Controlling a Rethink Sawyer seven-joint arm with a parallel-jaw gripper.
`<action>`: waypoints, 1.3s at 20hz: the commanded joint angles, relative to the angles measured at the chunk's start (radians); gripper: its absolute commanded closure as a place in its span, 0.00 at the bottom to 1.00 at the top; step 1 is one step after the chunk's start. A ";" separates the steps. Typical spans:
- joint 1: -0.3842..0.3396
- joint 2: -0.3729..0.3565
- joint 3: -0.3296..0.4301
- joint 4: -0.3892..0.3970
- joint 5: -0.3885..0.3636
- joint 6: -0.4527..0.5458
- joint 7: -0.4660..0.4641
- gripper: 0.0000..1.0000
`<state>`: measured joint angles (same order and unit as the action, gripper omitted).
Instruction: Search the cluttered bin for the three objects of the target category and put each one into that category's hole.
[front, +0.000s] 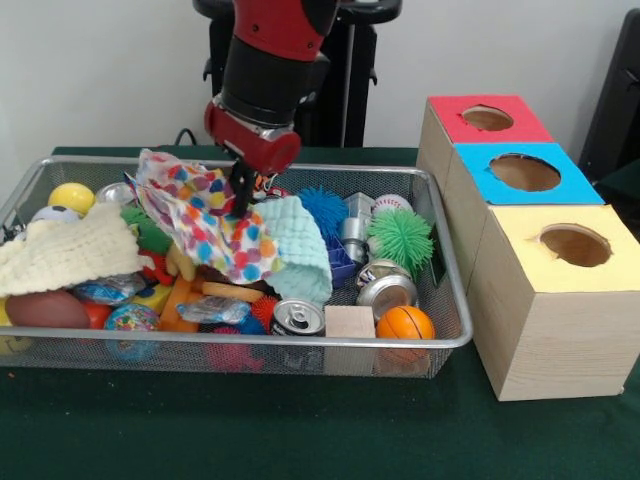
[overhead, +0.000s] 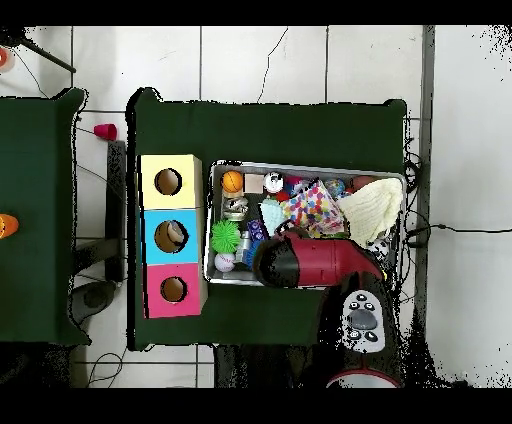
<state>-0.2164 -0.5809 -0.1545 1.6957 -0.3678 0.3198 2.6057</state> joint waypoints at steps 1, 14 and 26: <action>0.040 -0.073 0.132 0.156 0.148 0.188 0.092 1.00; 0.205 -0.072 0.055 0.154 0.350 0.208 0.197 1.00; 0.262 -0.018 -0.039 0.097 0.349 0.174 0.132 0.00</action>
<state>0.0464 -0.6435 -0.1561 1.8054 -0.0400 0.4459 2.6061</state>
